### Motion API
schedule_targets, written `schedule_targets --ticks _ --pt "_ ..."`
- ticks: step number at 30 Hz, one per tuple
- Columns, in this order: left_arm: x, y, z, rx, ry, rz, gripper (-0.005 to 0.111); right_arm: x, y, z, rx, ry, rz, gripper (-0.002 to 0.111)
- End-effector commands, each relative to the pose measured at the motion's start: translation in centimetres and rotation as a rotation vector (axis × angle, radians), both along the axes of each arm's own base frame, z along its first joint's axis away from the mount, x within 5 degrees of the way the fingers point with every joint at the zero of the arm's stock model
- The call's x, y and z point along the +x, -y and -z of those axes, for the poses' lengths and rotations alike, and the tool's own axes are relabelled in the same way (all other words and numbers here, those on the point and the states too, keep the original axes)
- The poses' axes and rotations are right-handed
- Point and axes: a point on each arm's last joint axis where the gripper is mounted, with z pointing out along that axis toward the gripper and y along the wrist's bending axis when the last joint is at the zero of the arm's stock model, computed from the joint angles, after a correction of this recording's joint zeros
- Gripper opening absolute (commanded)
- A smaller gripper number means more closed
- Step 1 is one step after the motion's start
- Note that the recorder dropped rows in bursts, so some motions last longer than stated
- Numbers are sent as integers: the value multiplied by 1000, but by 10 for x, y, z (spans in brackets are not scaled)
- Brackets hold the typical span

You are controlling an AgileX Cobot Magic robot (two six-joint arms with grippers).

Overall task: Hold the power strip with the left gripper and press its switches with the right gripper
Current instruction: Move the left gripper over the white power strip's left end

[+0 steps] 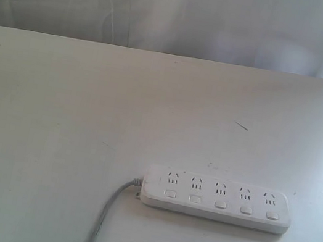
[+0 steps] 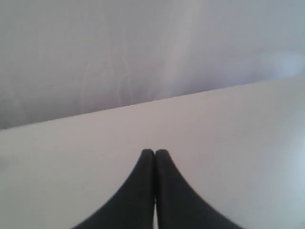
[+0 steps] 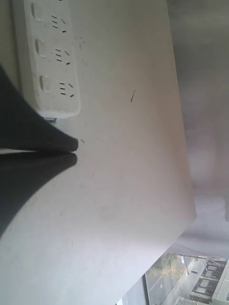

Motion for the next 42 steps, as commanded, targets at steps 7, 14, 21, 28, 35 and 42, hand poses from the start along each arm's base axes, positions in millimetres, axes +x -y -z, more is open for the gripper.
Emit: schedule_targets --ticks 7,14,21,28,35,42 --pt "14 75 -1 424 105 463 0 0 0 1 0 2 6 0" --pt "20 110 40 673 -123 573 0 0 0 1 0 2 6 0" --pt "12 136 55 1078 -424 752 0 0 0 1 0 2 6 0" --pt "25 159 53 1244 -535 894 0 0 0 1 0 2 6 0" --pt "48 188 54 1191 -594 984 0 0 0 1 0 2 6 0" --pt "90 193 45 1034 -617 1092 0 0 0 1 0 2 6 0"
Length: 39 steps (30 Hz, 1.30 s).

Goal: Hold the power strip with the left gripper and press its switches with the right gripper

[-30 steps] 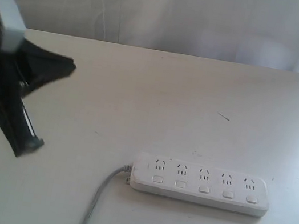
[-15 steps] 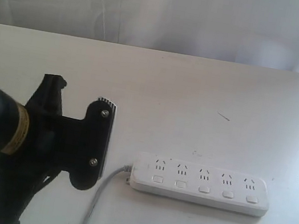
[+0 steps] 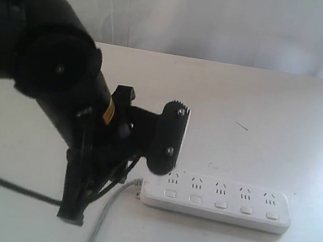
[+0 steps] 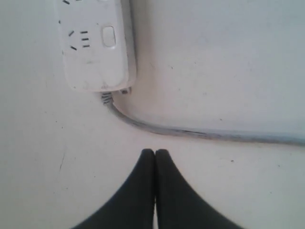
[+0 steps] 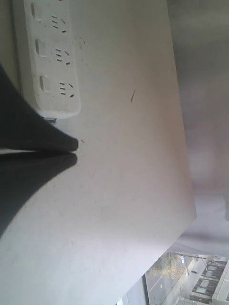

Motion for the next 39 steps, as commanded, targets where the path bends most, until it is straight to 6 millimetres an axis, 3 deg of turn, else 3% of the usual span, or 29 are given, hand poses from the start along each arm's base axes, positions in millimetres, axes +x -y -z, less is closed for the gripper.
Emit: schedule_targets --ticks 1,6,11,28,32,35,37,39 --pt "27 -1 -6 -81 -113 -9 0 0 0 1 0 2 6 0" --pt "52 16 -2 -213 -263 5 0 0 0 1 0 2 6 0" --pt "71 34 15 -170 -346 43 0 0 0 1 0 2 6 0" --pt "120 61 69 -48 -350 73 0 0 0 1 0 2 6 0" --pt "128 65 67 -84 -263 63 0 0 0 1 0 2 6 0" --pt "129 67 66 -95 -249 62 14 0 0 1 0 2 6 0" --pt "128 67 66 -93 -253 63 36 0 0 1 0 2 6 0" --pt "125 68 67 -86 -269 60 66 0 0 1 0 2 6 0"
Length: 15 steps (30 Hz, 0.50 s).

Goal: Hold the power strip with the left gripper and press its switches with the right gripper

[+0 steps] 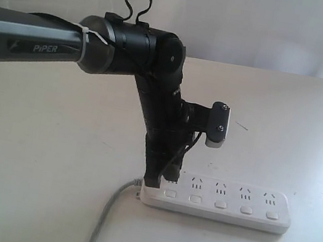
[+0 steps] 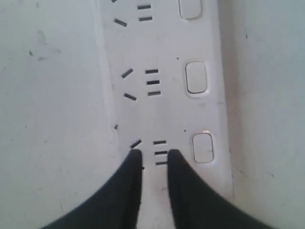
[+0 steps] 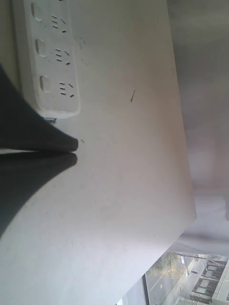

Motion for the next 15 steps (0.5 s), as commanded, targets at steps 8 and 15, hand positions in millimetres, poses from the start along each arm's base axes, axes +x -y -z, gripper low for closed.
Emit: schedule_targets --ticks 8,15 --pt "-23 17 -1 74 -18 60 84 0 0 1 0 2 6 0" --pt "-23 25 -1 60 46 75 84 0 0 1 0 2 6 0"
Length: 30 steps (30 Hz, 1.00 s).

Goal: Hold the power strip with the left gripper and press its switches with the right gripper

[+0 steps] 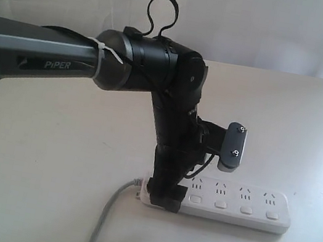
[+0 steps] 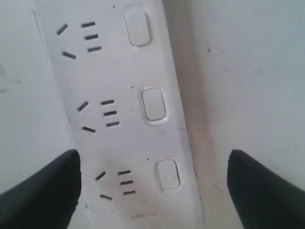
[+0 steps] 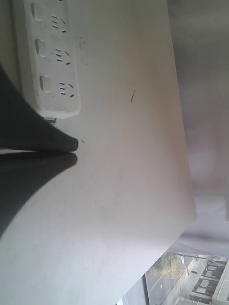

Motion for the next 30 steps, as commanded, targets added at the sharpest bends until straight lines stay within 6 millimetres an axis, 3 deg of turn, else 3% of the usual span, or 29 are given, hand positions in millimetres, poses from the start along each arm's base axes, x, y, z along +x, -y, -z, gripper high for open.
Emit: schedule_targets --ticks 1,11,15,30 --pt "-1 3 -3 -8 11 -8 84 0 0 1 0 2 6 0" --pt "-4 -1 -3 33 -20 7 86 0 0 1 0 2 6 0" --pt "-5 -2 -2 40 -29 9 105 0 0 1 0 2 6 0" --pt "2 0 -2 21 38 -15 105 0 0 1 0 2 6 0"
